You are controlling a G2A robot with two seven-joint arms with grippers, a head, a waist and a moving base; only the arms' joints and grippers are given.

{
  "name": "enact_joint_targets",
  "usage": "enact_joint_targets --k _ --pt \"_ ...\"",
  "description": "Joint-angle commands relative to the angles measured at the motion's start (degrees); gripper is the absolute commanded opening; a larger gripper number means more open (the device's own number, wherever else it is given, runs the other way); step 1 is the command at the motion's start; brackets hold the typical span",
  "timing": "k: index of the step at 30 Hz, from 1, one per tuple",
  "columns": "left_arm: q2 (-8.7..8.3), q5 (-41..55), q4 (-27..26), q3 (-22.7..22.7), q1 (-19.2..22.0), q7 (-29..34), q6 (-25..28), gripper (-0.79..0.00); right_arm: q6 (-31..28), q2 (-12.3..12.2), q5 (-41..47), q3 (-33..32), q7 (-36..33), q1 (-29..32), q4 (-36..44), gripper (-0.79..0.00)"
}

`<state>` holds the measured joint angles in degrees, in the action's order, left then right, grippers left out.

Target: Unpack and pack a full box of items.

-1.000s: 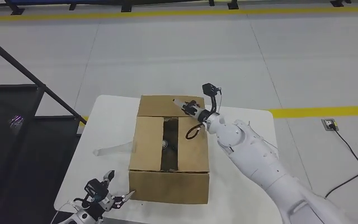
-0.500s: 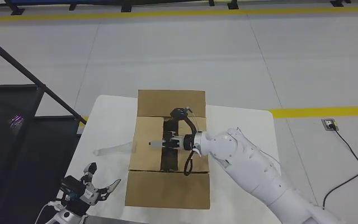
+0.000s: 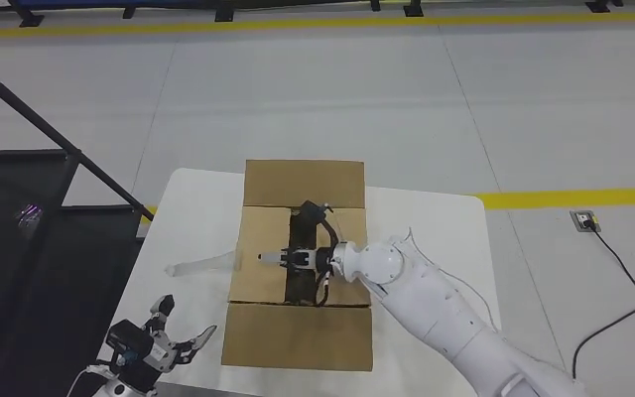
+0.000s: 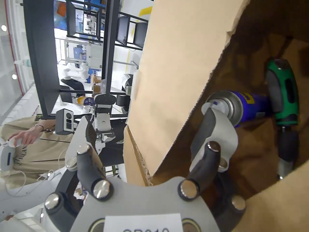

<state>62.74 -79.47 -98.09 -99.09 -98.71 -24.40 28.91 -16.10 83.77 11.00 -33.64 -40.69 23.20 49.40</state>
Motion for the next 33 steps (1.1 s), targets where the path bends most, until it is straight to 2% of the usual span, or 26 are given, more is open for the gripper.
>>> enact_joint_targets --k 1,7,13,23,28,33 --pt "-0.01 -0.55 -0.14 0.11 -0.11 0.13 -0.14 0.000 -1.82 0.89 2.14 -0.05 -0.94 -0.79 -2.09 0.000" --pt "-0.06 -1.20 -0.56 0.18 -0.35 0.28 -0.04 0.000 -7.60 2.43 7.61 -1.56 -5.11 -2.39 -5.18 0.000" --pt "-0.11 -2.38 -3.01 0.19 -0.22 1.05 -0.62 0.000 -10.96 2.97 10.70 -3.35 -8.18 -2.63 -3.28 0.000" --pt "0.23 -3.93 -6.42 4.56 4.29 6.77 -3.83 0.000 -9.68 3.74 8.33 -4.13 -6.93 -2.46 2.88 0.000" --pt "0.47 -3.77 -5.90 6.86 7.34 9.30 -5.13 0.000 -9.70 4.55 7.38 -3.86 -5.55 -2.35 4.17 0.000" --pt "0.76 -0.35 -4.63 7.17 9.35 10.67 -7.28 0.000 -10.40 5.41 7.21 -3.46 -5.91 -2.29 5.03 0.000"
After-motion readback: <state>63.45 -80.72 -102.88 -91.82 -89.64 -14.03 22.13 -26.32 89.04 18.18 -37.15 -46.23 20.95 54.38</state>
